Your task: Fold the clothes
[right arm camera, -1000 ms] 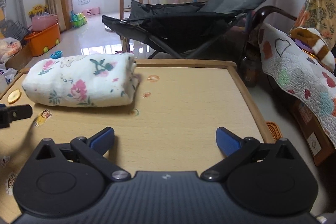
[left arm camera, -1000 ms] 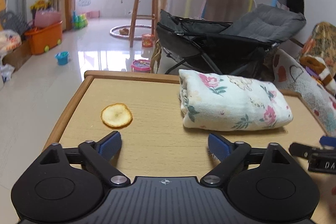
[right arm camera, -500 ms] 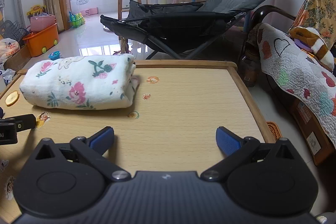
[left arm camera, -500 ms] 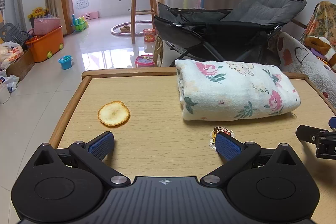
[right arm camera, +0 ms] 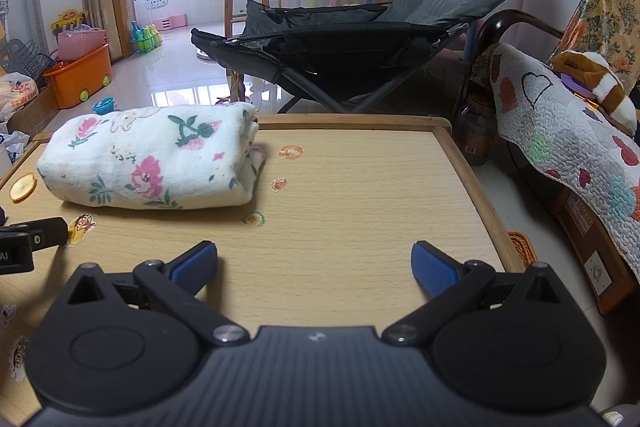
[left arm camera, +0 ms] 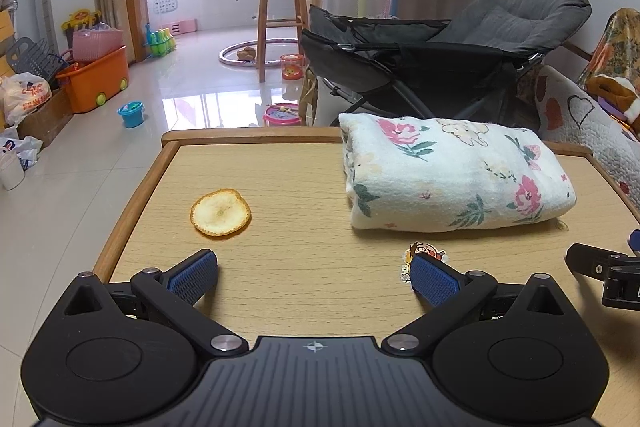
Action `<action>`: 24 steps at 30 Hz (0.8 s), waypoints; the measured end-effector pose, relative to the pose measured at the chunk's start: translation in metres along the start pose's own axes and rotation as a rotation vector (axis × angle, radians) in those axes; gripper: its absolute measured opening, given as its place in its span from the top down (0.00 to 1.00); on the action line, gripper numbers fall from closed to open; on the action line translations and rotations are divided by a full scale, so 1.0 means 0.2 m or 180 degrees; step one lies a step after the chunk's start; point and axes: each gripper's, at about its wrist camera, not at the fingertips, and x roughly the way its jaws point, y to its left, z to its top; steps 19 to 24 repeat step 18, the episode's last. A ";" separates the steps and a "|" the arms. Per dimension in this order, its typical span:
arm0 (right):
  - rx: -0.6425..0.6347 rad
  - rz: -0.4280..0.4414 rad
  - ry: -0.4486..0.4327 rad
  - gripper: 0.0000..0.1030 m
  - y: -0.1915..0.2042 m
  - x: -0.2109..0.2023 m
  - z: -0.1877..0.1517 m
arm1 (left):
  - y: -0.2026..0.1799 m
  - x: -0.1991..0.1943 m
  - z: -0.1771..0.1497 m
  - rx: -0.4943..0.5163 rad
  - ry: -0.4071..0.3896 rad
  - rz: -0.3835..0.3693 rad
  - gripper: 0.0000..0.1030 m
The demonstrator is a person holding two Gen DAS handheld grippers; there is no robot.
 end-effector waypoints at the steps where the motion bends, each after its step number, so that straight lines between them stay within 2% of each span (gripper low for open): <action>1: 0.0000 -0.0001 0.0000 0.00 0.00 0.00 0.00 | 0.00 0.00 0.00 -0.0001 0.0000 0.0000 0.00; 24: -0.0002 -0.0001 -0.0001 0.00 0.00 0.00 0.00 | 0.00 -0.01 -0.01 -0.0019 0.0000 0.0007 0.00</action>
